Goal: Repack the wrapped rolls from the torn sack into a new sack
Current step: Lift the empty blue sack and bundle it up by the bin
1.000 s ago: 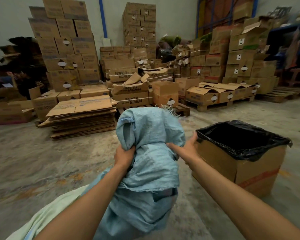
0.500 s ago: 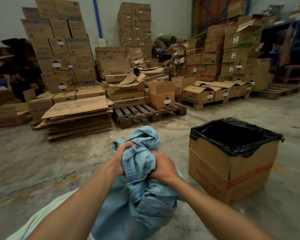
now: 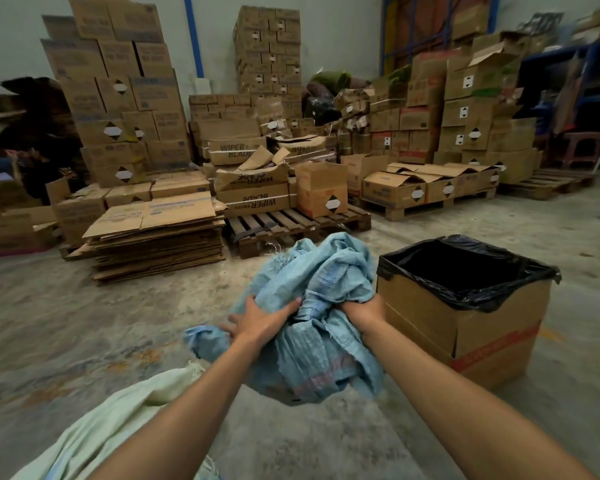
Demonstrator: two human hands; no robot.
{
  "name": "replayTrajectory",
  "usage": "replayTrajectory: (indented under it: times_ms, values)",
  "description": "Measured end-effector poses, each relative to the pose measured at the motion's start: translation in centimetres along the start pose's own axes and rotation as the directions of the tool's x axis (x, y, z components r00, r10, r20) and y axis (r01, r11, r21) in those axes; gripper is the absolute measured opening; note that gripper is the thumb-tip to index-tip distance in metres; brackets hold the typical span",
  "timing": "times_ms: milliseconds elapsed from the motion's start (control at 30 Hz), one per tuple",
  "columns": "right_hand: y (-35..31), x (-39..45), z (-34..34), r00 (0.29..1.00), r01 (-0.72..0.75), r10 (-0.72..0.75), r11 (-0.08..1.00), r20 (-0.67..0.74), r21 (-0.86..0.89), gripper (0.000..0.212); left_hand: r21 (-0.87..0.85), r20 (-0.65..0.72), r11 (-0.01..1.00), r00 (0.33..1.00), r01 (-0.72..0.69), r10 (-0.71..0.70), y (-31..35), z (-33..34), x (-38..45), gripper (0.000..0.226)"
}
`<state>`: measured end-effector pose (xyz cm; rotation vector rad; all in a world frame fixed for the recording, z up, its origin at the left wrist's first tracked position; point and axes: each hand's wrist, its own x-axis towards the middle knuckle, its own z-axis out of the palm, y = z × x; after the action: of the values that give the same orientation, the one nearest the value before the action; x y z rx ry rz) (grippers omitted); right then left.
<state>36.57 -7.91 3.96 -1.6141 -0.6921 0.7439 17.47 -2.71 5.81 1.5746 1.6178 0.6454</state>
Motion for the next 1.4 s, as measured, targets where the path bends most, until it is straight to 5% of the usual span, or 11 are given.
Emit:
replayTrajectory:
  times_ms: [100,200,400,567,633,733,800,967,1100,1167,1400]
  values:
    - [0.3,-0.5,0.4,0.933,-0.108,0.037,0.977,0.358,0.181,0.034,-0.494,0.332,0.852,0.943,0.173,0.001,-1.3,0.4,1.6,0.117]
    - [-0.1,-2.0,0.7,0.857,-0.252,0.141,0.954,0.496,0.164,0.032,-0.722,0.477,0.656,0.845,0.221,0.240,-0.7,0.2,0.6,0.086]
    - [-0.3,-2.2,-0.4,0.915,0.091,-0.019,0.983,0.403,-0.159,0.039,-0.809,0.409,0.562,0.852,0.173,0.326,2.4,1.8,1.0,0.088]
    - [-1.2,0.6,-2.3,0.951,0.241,-0.223,0.969,0.216,-0.059,0.045,-0.851,0.388,0.492,0.852,0.184,0.352,3.6,3.4,1.2,0.058]
    - [-0.1,1.4,-4.7,0.945,0.272,-0.241,0.954,0.219,-0.125,0.072,-0.833,0.419,0.523,0.823,0.179,0.385,4.9,3.4,0.7,0.056]
    - [-0.5,0.7,-6.9,0.882,0.273,-0.158,0.940,0.444,-0.207,0.026,-0.813,0.495,0.547,0.732,0.199,0.468,7.7,4.0,-0.5,0.057]
    - [-0.9,1.1,-8.0,0.893,0.243,-0.150,0.954,0.425,-0.175,0.020,-0.814,0.513,0.549,0.680,0.192,0.523,9.7,5.2,-0.6,0.059]
    - [-2.1,3.7,-12.5,0.940,0.166,-0.197,0.977,0.277,0.133,0.038,-0.770,0.511,0.632,0.681,0.090,0.525,14.7,8.8,0.4,0.048]
    - [-3.3,5.3,-17.3,0.892,0.437,-0.452,0.861,-0.004,0.262,0.087,-0.501,0.299,0.805,0.809,-0.319,0.506,17.5,12.0,1.7,0.053]
    - [-3.0,6.7,-19.6,0.860,0.509,-0.496,0.819,-0.120,0.264,0.082,-0.297,0.143,0.840,0.848,-0.455,0.510,18.0,13.6,2.4,0.058]
    - [-6.3,14.7,-24.3,0.704,0.684,-0.558,0.698,-0.439,0.210,0.031,0.005,0.354,0.766,0.717,-0.643,0.600,18.9,21.5,4.0,0.042]
